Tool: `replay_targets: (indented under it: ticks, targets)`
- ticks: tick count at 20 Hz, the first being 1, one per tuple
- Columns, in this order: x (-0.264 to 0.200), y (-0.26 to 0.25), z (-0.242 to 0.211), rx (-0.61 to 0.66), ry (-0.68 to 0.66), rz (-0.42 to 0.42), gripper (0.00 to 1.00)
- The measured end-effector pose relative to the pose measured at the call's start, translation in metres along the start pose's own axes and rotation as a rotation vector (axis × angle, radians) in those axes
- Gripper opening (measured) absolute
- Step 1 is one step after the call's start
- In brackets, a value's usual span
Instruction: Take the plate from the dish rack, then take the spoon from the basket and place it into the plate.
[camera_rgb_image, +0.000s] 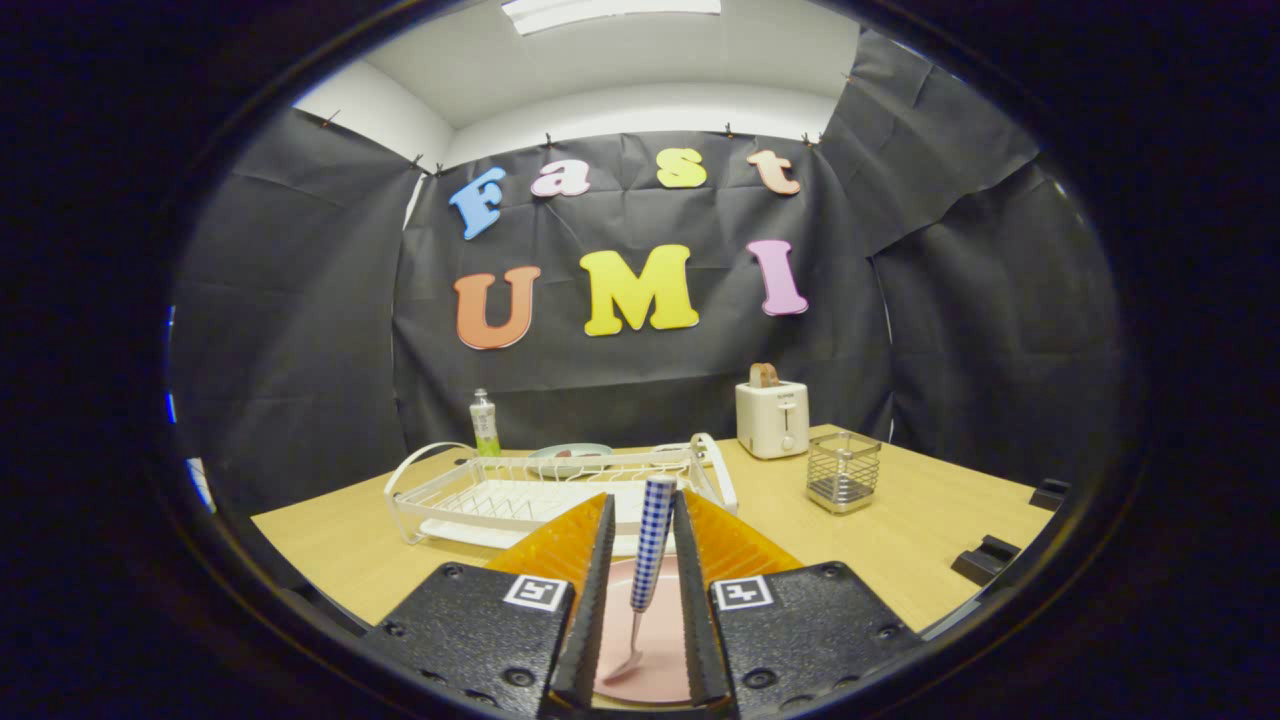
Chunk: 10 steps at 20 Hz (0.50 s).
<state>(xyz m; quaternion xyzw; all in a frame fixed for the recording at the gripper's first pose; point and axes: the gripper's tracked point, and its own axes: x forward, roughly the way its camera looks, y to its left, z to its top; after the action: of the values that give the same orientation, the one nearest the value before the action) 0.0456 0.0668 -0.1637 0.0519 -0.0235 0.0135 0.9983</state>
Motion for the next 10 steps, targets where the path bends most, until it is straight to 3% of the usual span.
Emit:
replay_targets:
  ticks: [1, 8, 10]
  targets:
    - [-0.002, -0.003, 0.004, -0.012, 0.004, -0.002, 0.42]
    - [-0.035, -0.024, 0.050, -0.069, -0.033, -0.027, 0.97]
    - [-0.043, -0.025, 0.060, -0.071, -0.035, -0.036, 1.00]
